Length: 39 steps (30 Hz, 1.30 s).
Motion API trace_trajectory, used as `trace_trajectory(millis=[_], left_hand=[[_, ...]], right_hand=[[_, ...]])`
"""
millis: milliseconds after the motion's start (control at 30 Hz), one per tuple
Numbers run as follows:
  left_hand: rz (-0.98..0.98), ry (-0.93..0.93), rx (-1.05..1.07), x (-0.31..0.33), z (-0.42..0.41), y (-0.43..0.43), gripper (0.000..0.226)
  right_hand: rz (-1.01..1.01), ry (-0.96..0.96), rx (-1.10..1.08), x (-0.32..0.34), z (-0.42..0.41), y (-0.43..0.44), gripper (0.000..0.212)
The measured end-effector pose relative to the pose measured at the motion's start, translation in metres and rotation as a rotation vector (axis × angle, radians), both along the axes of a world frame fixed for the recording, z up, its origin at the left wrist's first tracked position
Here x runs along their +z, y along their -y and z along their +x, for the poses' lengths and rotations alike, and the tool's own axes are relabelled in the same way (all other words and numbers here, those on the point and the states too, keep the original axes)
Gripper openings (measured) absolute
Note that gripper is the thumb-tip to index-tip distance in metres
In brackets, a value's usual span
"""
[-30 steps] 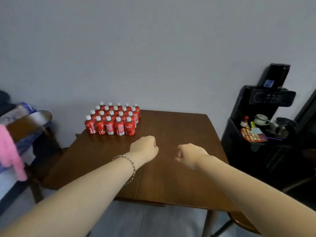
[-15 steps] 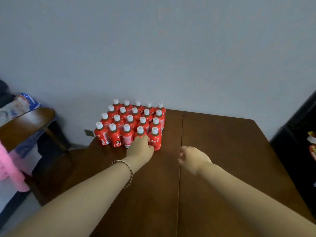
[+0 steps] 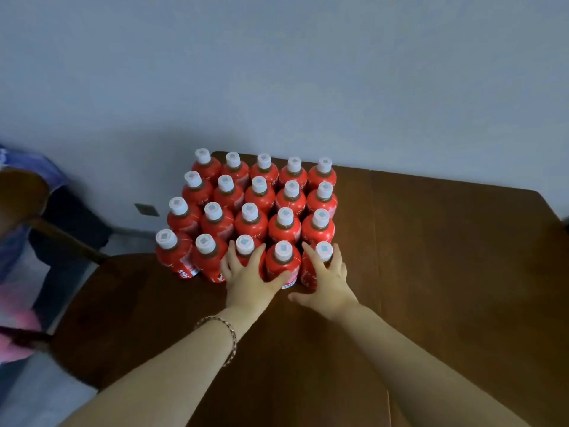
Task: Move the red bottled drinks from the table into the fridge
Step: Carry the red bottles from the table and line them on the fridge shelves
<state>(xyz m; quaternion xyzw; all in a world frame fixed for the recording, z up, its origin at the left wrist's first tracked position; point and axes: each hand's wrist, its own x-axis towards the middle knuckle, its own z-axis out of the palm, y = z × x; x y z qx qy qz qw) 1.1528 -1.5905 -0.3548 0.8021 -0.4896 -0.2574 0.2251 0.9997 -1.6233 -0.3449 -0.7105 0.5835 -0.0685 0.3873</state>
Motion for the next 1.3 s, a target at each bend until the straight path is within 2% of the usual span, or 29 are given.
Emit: trace_trajectory(millis=[100,167,267,367,500,600,667,767,933,1200,1300], left_hand=[[-0.067,0.07,0.036,-0.014,0.008,0.009,0.085],[-0.14,0.112,0.038,-0.016,0.012,0.01,0.087],[-0.208,0.044,-0.033,-0.024,0.019,0.011,0.08],[-0.222,-0.027,-0.186,-0.027,0.028,0.009,0.071],[-0.161,-0.143,-0.447,-0.026,0.034,0.003,0.071],[-0.078,-0.202,-0.735,-0.028,0.029,-0.003,0.08],[0.052,-0.171,-0.824,-0.031,0.02,-0.008,0.092],[0.156,-0.153,-0.746,-0.034,0.008,-0.016,0.107],[0.089,-0.086,-0.747,-0.041,0.003,-0.021,0.118],[-0.117,-0.202,-0.71,-0.062,0.001,-0.023,0.106],[-0.217,-0.209,-0.695,-0.067,0.002,-0.024,0.093]], right_hand=[[-0.079,0.003,-0.06,-0.029,0.019,0.015,0.109],[-0.169,0.041,-0.072,-0.034,0.021,0.017,0.101],[-0.198,0.057,0.002,-0.037,0.012,0.024,0.093],[-0.168,0.036,0.116,-0.034,-0.002,0.028,0.09],[-0.171,0.062,0.229,-0.037,-0.032,0.017,0.087],[-0.239,0.054,0.424,-0.045,-0.048,0.008,0.088],[-0.264,0.023,0.488,-0.05,-0.053,0.001,0.093],[-0.24,-0.005,0.42,-0.056,-0.056,-0.012,0.104],[-0.252,0.028,0.35,-0.057,-0.049,-0.02,0.106],[-0.221,0.073,0.356,-0.064,-0.05,-0.016,0.101],[-0.229,0.066,0.355,-0.065,-0.05,-0.016,0.102]])
